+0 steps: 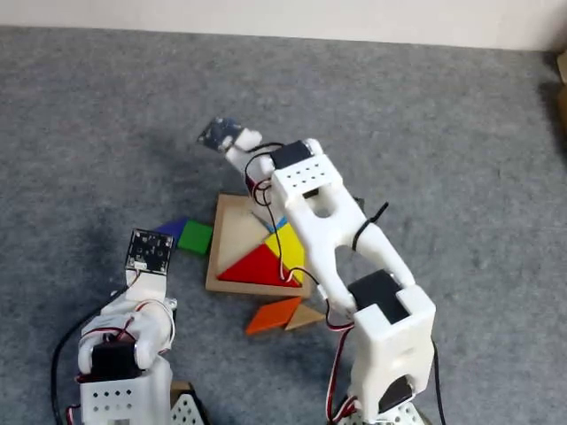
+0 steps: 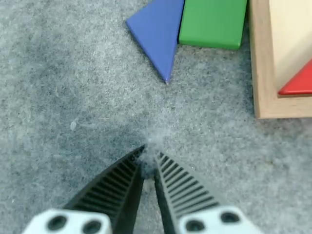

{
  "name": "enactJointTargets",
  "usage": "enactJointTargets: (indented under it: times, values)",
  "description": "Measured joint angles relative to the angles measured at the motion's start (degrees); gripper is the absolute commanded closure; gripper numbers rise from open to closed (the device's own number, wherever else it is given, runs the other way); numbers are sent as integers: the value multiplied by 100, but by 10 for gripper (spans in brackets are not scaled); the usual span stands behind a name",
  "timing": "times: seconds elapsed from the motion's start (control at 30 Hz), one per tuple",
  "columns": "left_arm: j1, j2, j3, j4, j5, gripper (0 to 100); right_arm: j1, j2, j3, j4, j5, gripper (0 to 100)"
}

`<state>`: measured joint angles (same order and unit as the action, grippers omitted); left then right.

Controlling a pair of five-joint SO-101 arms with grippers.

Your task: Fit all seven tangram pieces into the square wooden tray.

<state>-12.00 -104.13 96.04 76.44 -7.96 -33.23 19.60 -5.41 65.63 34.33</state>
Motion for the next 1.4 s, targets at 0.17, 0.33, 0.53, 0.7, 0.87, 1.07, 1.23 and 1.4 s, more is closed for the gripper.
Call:
enactJointTargets:
  times: [0.17,0.33,0.53,0.7,0.87,1.07,1.23,1.4]
  values:
    - [0,0,0,0,0,993,0,158,-26,0,-527,993]
    - [0,0,0,0,0,993,105,835,-149,-9,-563,993]
    - [0,0,0,0,0,993,457,949,-334,-18,-580,993]
    - [0,0,0,0,0,993,624,958,-369,-9,-580,993]
    - [0,0,0,0,0,993,703,985,-686,413,-580,993]
    - [0,0,0,0,0,993,738,747,-914,1011,-580,993]
    - [0,0,0,0,0,993,738,-62,-765,1327,-607,993]
    - [0,0,0,0,0,993,738,-1248,26,1486,-905,993]
